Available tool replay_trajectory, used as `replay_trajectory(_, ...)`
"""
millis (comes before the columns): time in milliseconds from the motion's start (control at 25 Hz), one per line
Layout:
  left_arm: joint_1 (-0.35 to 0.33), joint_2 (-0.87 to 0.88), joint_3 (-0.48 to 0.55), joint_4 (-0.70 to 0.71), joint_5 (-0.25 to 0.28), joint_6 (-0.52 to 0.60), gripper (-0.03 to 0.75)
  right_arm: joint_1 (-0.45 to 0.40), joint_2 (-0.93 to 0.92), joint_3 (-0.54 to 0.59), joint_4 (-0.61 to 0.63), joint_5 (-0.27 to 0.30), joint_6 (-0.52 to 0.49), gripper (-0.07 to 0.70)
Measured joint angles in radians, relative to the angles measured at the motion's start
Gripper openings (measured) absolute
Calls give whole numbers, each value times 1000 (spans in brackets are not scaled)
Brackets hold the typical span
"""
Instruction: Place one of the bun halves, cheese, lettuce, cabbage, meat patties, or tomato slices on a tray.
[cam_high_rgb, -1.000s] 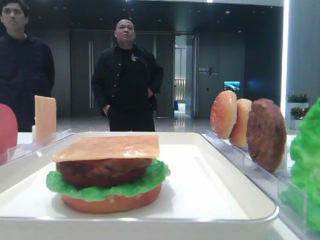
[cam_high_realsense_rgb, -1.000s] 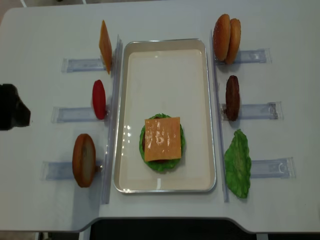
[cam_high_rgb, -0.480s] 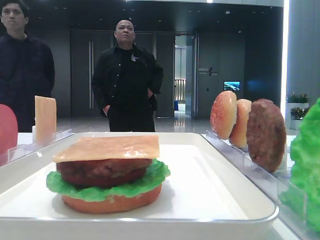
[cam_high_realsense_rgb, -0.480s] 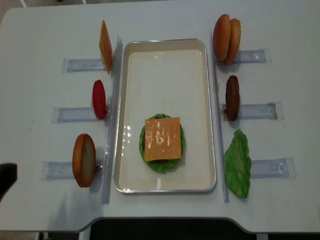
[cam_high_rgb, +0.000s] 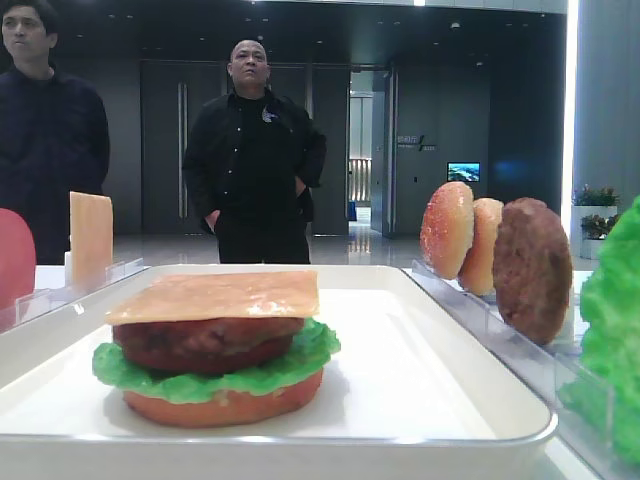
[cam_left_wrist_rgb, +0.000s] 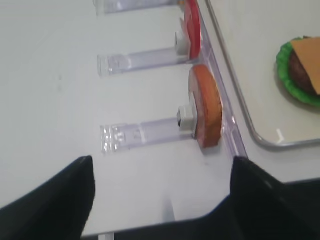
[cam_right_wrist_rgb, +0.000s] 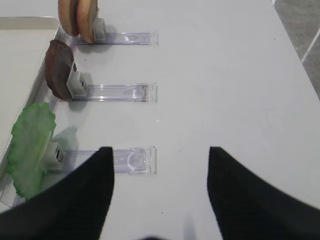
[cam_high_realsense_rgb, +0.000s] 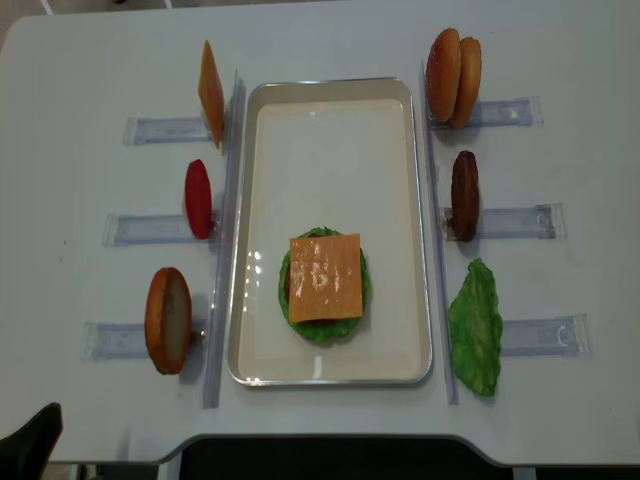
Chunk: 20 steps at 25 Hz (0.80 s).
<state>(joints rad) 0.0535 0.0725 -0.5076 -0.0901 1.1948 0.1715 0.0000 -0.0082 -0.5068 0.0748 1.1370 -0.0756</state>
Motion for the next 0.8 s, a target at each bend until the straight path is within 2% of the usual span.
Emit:
replay_trajectory(160, 0, -85, 18, -13, -42, -8, 650, 0, 0, 0, 0, 0, 0, 398)
replay_trajectory(800, 0, -88, 33, 1, -79, -76, 650, 0, 0, 0, 0, 0, 0, 398)
